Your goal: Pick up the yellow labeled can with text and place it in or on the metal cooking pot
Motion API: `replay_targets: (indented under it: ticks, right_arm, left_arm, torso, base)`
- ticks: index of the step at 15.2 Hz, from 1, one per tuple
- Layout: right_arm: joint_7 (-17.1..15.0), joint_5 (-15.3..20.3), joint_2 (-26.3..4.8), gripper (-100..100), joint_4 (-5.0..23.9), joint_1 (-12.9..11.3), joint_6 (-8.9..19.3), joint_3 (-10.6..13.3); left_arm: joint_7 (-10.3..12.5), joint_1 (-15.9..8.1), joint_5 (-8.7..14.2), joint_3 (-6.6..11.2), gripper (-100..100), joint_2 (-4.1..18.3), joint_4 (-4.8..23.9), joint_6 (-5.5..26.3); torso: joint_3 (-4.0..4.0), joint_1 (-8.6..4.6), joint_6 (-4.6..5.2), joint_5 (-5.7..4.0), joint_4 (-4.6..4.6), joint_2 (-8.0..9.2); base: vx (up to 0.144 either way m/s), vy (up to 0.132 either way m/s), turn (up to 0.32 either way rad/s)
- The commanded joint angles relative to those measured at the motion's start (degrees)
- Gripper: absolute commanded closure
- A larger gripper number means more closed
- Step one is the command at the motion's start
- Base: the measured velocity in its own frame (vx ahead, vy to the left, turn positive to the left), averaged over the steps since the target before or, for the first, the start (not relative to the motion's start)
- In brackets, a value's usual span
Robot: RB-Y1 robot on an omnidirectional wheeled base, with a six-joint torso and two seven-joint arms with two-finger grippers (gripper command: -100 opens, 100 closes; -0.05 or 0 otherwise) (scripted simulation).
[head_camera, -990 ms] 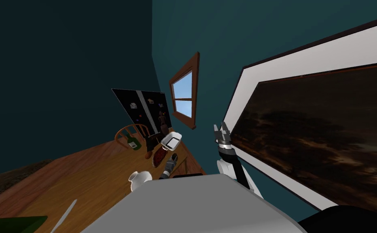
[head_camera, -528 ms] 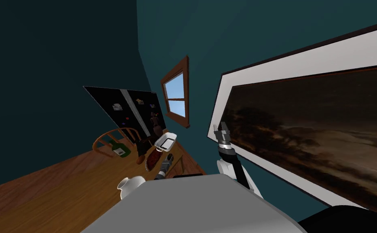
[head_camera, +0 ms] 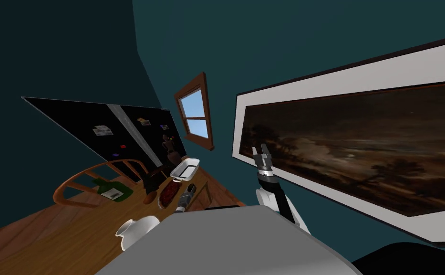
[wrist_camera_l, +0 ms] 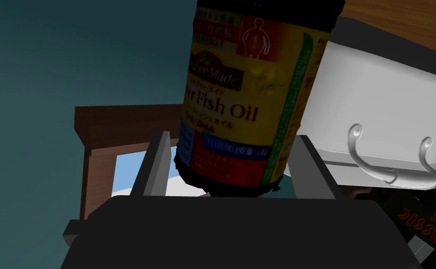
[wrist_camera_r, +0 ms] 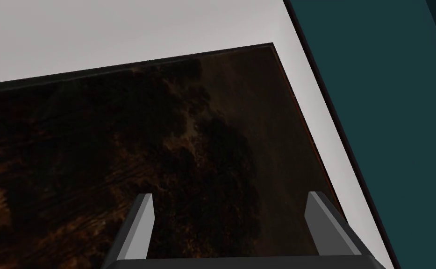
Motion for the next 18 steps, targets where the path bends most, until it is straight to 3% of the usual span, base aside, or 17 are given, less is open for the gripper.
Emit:
replay_targets:
  ticks: [1,2,3,5,6,7,10,12,13,15,18]
  right_arm:
    - [0.0,0.0,0.0,0,0.0,0.0,0.0,0.0]
    - [0.0,0.0,0.0,0,0.0,0.0,0.0,0.0]
    - [0.0,0.0,0.0,0,0.0,0.0,0.0,0.0]
    - [0.0,0.0,0.0,0,0.0,0.0,0.0,0.0]
    - [0.0,0.0,0.0,0,0.0,0.0,0.0,0.0]
    - [0.0,0.0,0.0,0,0.0,0.0,0.0,0.0]
    - [0.0,0.0,0.0,0,0.0,0.0,0.0,0.0]
    - [0.0,0.0,0.0,0,0.0,0.0,0.0,0.0]
    - [0.0,0.0,0.0,0,0.0,0.0,0.0,0.0]
    - [0.0,0.0,0.0,0,0.0,0.0,0.0,0.0]
    - [0.0,0.0,0.0,0,0.0,0.0,0.0,0.0]
  left_arm:
    - [1.1,-1.5,-0.9,0.12,100,0.8,-0.5,-0.1]
    - [1.1,-1.5,-0.9,0.12,100,0.8,-0.5,-0.1]
    - [2.8,-3.2,-1.7,0.54,100,2.2,-0.7,0.1]
    - [2.8,-3.2,-1.7,0.54,100,2.2,-0.7,0.1]
    - [2.8,-3.2,-1.7,0.54,100,2.2,-0.7,0.1]
    - [4.4,-4.8,-2.1,1.10,100,3.7,-0.9,0.4]
    - [6.1,-6.4,-2.2,1.86,100,5.6,-1.0,0.8]
    - [6.1,-6.4,-2.2,1.86,100,5.6,-1.0,0.8]
    - [7.7,-8.0,-2.0,2.81,100,7.7,-1.0,1.3]
    - [8.3,-8.5,-1.9,3.17,100,8.4,-1.0,1.4]
    - [9.9,-9.7,-0.8,4.76,100,11.5,-0.8,2.1]
  torso:
    - [0.00,0.00,0.00,0.00,0.00,0.00]
    - [0.00,-0.11,0.08,0.00,0.03,-0.02]
    - [0.05,-0.27,0.10,-0.03,0.05,0.06]
    - [0.15,-0.39,0.18,-0.05,0.12,0.20]
    - [0.10,-0.28,0.15,-0.03,0.09,0.11]
    - [0.04,-0.10,0.10,-0.02,0.06,0.01]
    - [0.03,0.09,0.21,-0.01,0.12,-0.06]
    - [0.05,0.08,0.14,-0.02,0.11,0.00]
    - [0.02,0.13,0.09,0.00,0.08,-0.03]
    - [0.07,0.15,0.16,-0.05,0.14,0.00]
    - [0.03,0.32,0.08,-0.04,0.12,-0.07]
  base:
    - [-0.069,-0.101,-0.098]
    - [-0.101,-0.136,-0.107]
    - [-0.131,-0.149,-0.198]
    - [-0.088,-0.115,-0.142]
    - [-0.023,-0.045,-0.014]
    - [-0.037,-0.040,-0.153]
    - [-0.049,-0.040,-0.192]
    - [-0.035,-0.031,-0.061]
    - [-0.043,-0.032,-0.180]
    - [-0.046,-0.026,-0.212]
    - [-0.022,0.019,-0.184]
